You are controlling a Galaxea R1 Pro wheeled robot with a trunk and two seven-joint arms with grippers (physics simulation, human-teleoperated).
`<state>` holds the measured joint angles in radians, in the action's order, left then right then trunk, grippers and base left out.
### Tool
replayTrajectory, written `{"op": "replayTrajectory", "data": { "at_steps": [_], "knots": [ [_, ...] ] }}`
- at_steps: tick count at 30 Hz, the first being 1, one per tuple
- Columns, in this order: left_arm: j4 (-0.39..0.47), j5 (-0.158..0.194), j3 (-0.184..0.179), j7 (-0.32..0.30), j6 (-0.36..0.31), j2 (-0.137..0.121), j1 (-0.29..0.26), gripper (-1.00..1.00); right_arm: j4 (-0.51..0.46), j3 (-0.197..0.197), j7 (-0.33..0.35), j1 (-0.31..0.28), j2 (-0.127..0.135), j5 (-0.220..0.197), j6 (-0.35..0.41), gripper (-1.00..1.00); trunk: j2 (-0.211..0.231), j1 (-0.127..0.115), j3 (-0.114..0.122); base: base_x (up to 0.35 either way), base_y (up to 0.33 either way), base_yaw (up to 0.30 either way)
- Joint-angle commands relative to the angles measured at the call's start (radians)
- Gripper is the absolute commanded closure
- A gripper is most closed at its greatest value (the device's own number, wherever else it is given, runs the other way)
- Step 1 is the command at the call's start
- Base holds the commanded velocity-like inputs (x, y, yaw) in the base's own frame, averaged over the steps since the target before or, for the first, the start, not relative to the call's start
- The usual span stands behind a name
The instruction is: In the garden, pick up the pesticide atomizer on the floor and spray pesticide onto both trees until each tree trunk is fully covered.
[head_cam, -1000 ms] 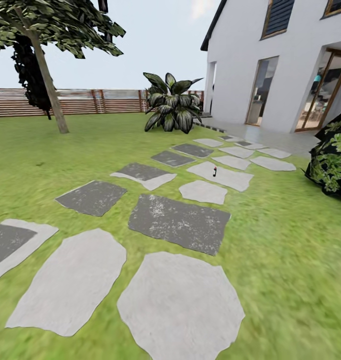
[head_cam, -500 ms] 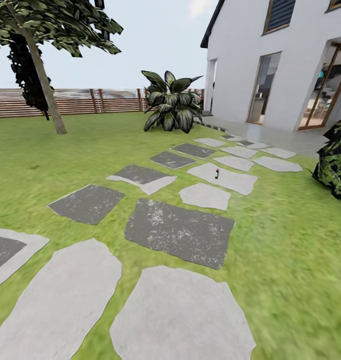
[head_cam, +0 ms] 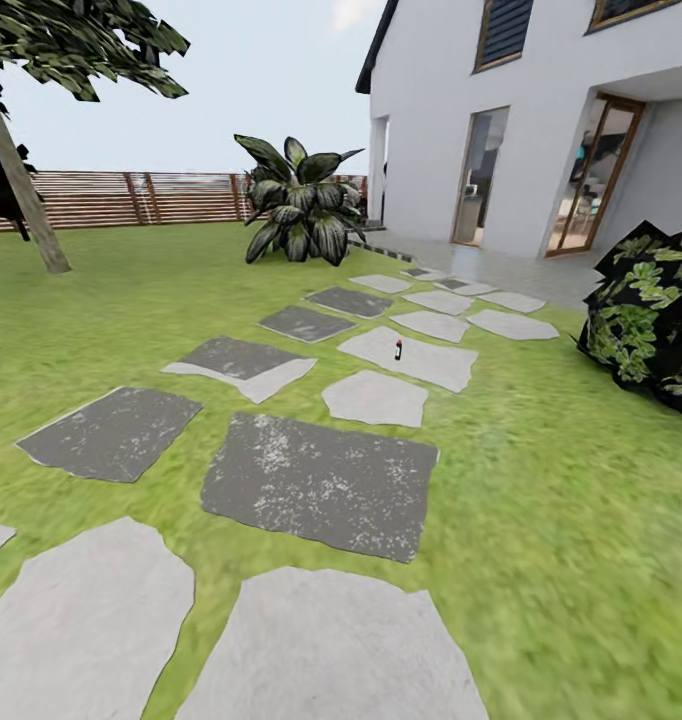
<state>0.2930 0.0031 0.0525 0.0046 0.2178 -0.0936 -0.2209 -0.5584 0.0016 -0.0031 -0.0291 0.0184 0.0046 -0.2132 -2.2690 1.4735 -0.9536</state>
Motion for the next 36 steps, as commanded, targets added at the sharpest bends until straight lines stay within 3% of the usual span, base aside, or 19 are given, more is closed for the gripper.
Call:
{"op": "replayTrajectory", "data": {
  "at_steps": [1,11,36],
  "knots": [
    [0.0,0.0,0.0,0.0,0.0,0.0,0.0,-1.0,0.0,0.0,0.0,0.0,0.0,0.0,0.0,-1.0,0.0,0.0,0.0,0.333,-0.104,-0.288],
    [0.0,0.001,0.001,0.0,0.0,0.0,0.0,-1.0,0.0,0.0,0.0,0.0,0.0,0.0,0.0,-1.0,0.0,0.0,0.0,0.325,-0.115,-0.227],
    [0.0,0.002,0.001,0.0,0.0,0.0,0.0,-1.0,0.001,0.001,0.0,0.0,0.0,0.0,0.0,-1.0,0.0,0.0,0.0,0.326,-0.117,-0.006]
  ]
}}
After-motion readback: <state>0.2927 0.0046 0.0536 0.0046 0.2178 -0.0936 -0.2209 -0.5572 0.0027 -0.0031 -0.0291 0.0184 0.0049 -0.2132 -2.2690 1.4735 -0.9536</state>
